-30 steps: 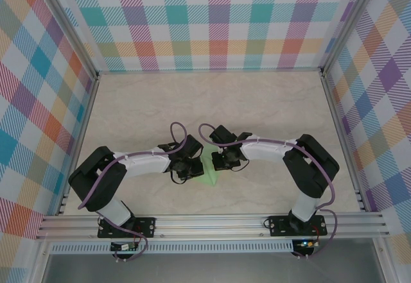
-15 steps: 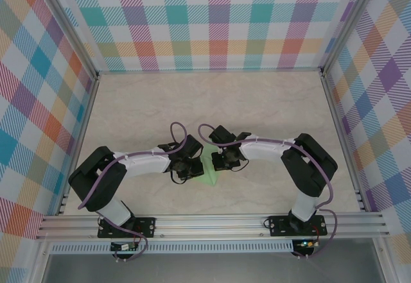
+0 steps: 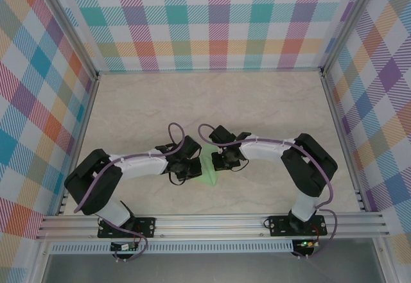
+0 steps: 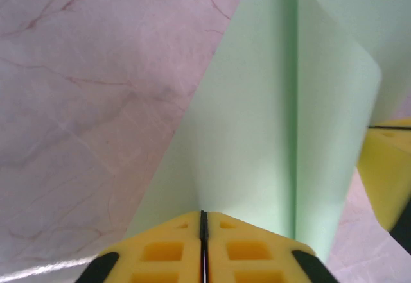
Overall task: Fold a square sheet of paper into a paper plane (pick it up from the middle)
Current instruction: Fold the triangle a second time at the center of the table.
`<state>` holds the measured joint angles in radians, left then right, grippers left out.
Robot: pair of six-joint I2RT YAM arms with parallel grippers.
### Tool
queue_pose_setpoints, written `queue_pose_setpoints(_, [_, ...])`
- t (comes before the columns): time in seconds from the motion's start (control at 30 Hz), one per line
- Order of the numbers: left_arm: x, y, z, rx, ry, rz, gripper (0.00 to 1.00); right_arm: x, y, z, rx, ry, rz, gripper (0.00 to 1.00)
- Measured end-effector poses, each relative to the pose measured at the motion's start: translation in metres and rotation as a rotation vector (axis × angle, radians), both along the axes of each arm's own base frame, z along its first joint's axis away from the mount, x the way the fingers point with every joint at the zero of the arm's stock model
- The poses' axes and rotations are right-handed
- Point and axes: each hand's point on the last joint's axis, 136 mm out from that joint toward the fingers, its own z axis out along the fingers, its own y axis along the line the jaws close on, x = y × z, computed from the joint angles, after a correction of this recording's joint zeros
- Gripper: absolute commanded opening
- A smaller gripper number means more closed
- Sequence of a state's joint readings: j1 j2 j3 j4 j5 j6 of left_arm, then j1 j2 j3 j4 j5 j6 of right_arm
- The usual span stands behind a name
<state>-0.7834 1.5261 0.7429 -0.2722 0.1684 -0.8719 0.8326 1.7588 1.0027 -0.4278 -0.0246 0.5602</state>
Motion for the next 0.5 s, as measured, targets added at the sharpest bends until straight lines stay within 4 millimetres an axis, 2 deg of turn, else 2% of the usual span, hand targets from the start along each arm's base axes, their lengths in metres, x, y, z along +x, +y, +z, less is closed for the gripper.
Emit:
queue_pose_setpoints(0.17, [0.013,0.0,0.026,-0.171,-0.073,0.056,0.0,0.0,0.0,0.0,0.0,0.0,0.0,0.1])
queue_pose_setpoints(0.3, [0.023,-0.003,0.03,-0.289,-0.078,0.093,0.0,0.0,0.0,0.0,0.0,0.0,0.0,0.1])
queue_pose_setpoints(0.5, [0.032,-0.027,0.038,-0.416,-0.082,0.062,0.0,0.0,0.0,0.0,0.0,0.001,0.0,0.1])
